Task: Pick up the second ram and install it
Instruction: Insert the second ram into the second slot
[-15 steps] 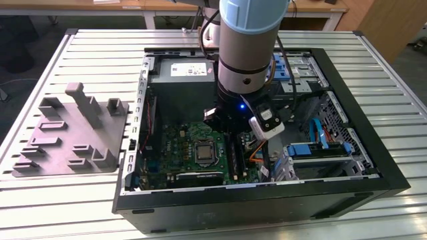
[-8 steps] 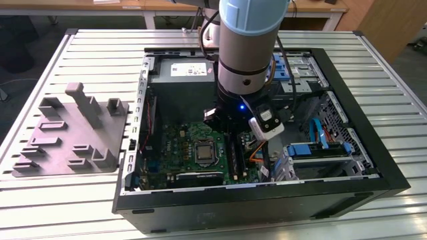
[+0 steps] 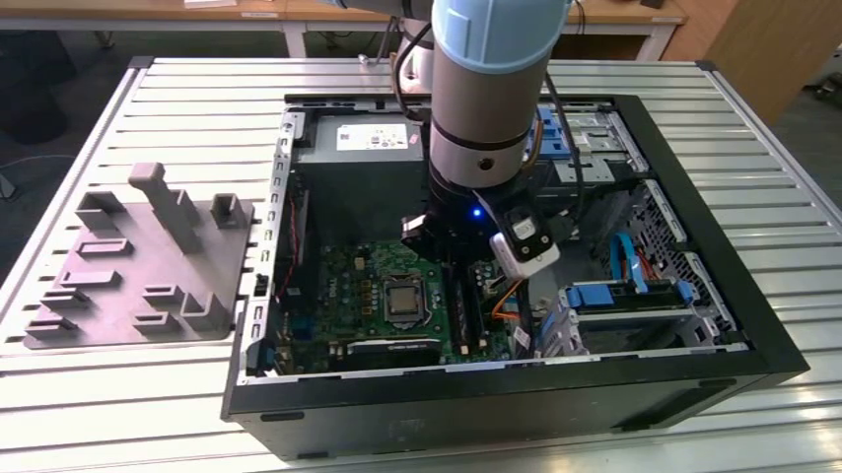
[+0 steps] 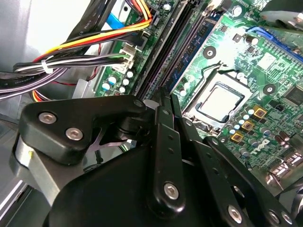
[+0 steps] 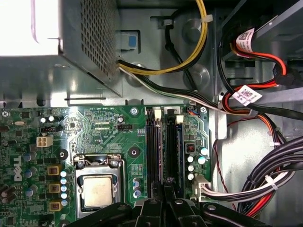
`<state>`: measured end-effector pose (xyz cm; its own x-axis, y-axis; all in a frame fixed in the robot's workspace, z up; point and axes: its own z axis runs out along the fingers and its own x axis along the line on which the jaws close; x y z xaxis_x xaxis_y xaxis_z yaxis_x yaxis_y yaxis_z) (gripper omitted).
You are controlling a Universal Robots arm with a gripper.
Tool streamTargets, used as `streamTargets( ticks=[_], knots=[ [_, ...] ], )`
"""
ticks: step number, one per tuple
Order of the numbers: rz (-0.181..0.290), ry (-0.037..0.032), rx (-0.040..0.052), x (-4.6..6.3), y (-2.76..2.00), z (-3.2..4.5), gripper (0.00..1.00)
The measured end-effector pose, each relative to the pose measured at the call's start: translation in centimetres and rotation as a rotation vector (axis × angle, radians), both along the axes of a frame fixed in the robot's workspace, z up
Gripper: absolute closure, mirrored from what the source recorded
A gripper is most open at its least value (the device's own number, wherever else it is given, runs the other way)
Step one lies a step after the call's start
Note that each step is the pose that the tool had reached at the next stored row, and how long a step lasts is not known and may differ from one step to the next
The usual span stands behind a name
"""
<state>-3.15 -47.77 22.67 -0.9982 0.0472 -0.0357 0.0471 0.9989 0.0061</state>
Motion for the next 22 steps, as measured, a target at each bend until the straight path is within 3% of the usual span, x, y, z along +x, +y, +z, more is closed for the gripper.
streamTargets(
  ticks=[22],
  knots=[
    [0.013, -0.0001, 0.0016, -0.01, -0.08, -0.32, 0.87]
  ],
)
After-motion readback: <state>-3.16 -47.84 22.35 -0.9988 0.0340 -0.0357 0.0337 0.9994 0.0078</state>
